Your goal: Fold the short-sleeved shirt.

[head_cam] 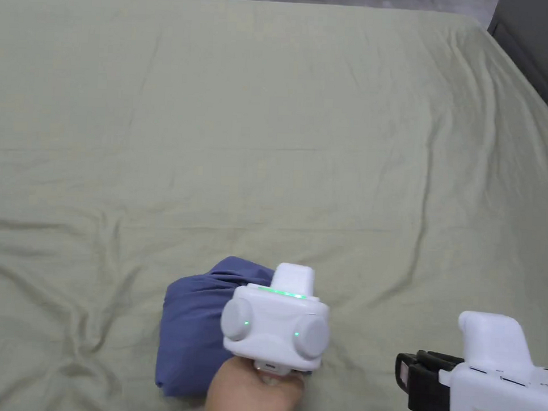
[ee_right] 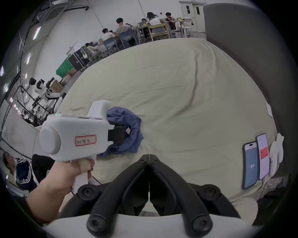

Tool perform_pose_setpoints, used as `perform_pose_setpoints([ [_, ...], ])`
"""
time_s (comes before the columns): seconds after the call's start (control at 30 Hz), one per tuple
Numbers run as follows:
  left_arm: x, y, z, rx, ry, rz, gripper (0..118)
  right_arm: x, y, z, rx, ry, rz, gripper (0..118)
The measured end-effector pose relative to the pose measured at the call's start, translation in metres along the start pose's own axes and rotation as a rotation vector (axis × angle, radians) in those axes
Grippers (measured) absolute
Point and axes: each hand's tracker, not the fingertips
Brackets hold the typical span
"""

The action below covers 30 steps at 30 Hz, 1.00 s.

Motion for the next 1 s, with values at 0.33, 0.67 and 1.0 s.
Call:
perform_pose_setpoints([
  [0.33,-0.051,-0.001,0.074,0.093,-0.392,0.176,1,-0.007,0.019,0.005,0.061,-0.012,0.02,3],
  [0.67,-0.214,-0.061,0.124,0.109,-0.048,0.412,1,-0.095,0.037,-0.107,-0.026,0.13,0.201,3],
  [1.0,-0.203,-0.071,0.1,0.07,-0.107,0.435,68,-0.092,0.006,-0.184,-0.148,-0.029,0.269,3],
])
